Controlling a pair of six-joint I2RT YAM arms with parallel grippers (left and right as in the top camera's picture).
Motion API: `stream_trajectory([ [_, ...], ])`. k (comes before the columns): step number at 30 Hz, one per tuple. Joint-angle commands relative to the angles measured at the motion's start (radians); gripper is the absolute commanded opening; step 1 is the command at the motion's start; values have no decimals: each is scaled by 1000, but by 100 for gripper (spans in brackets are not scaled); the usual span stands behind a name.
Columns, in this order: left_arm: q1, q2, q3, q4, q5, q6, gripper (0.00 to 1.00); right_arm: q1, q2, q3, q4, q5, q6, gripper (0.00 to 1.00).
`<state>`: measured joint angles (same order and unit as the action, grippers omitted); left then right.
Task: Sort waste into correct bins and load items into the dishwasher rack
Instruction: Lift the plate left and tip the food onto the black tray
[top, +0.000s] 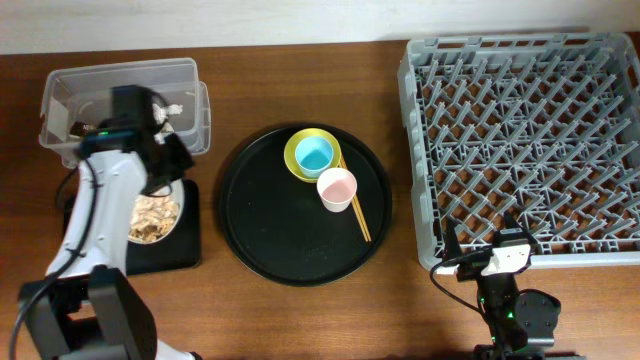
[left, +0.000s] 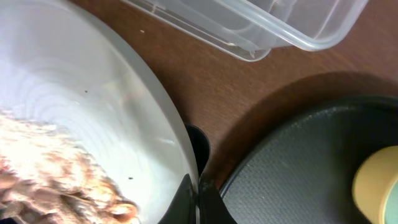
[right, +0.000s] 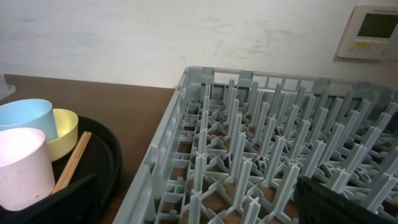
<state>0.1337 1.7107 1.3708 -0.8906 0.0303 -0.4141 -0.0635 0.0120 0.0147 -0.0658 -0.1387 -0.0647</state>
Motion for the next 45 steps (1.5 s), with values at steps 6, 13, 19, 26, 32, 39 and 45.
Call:
stream_trajectory([
  [6, 170, -56, 18, -6, 375, 95, 1, 6, -6, -9, 0, 5, -6, 98],
  [13, 302, -134, 18, -30, 671, 110, 1, 6, -6, -9, 0, 5, -6, 98],
  [19, 440, -163, 18, -73, 734, 125, 1, 6, -6, -9, 0, 5, -6, 98],
  [26, 549, -161, 18, -92, 930, 212, 1, 6, -6, -9, 0, 5, -6, 98],
  [32, 563, -157, 16, -69, 999, 248, 1, 6, -6, -9, 0, 5, -6, 98],
  [39, 563, -155, 16, -58, 1026, 248, 0, 6, -6, -9, 0, 5, -6, 98],
  [45, 610, -151, 16, -38, 1072, 214, 1, 6, -6, -9, 0, 5, -6, 98],
])
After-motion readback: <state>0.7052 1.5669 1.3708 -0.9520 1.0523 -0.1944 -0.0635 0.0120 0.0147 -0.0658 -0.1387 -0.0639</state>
